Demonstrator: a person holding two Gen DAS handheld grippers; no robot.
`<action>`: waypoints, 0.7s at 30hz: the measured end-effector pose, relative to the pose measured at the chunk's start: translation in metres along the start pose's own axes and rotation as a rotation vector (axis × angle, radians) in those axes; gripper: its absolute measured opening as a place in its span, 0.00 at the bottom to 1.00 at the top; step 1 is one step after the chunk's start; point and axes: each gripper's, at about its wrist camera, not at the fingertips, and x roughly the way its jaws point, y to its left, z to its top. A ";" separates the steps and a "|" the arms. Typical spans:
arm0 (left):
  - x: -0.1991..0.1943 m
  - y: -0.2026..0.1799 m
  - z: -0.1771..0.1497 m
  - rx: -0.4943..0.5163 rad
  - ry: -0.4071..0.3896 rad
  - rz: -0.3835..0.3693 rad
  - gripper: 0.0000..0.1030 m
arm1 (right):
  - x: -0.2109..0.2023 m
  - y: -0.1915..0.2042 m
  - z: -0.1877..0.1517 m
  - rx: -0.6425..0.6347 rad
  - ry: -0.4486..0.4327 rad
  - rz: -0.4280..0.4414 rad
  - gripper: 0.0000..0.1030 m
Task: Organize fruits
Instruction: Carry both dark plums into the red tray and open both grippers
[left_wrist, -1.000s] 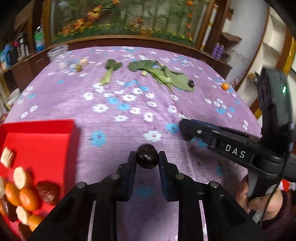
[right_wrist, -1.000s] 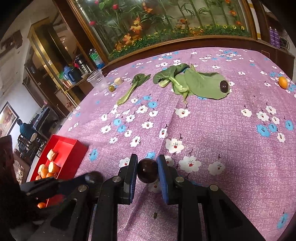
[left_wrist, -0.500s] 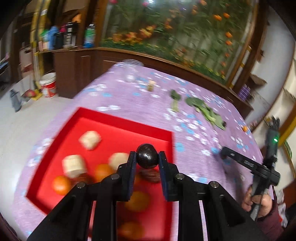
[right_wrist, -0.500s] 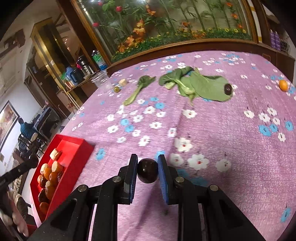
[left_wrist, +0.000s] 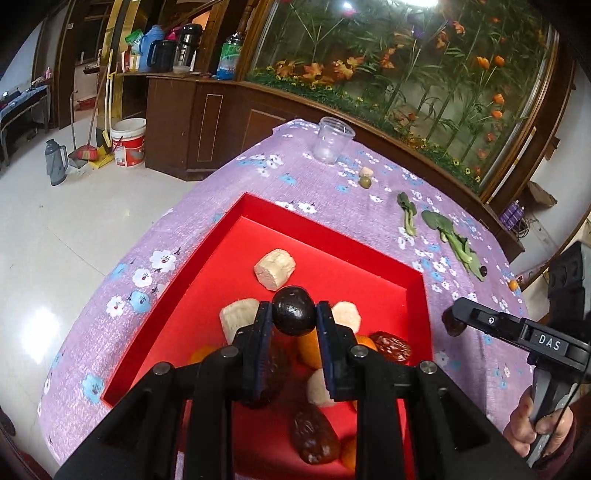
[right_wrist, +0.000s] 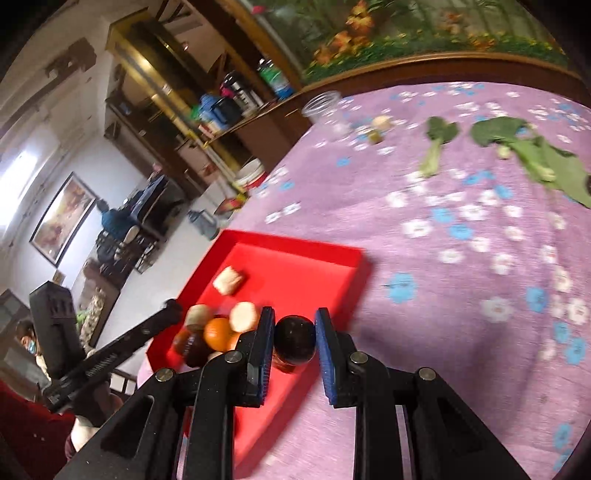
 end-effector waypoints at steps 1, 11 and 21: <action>0.002 0.000 0.000 0.005 0.004 0.005 0.22 | 0.008 0.007 0.002 -0.012 0.011 -0.005 0.24; 0.038 -0.001 0.005 0.029 0.061 0.031 0.22 | 0.059 0.025 0.006 -0.052 0.080 -0.052 0.26; 0.034 -0.009 0.005 0.049 0.016 0.078 0.53 | 0.077 0.027 0.007 -0.071 0.098 -0.063 0.26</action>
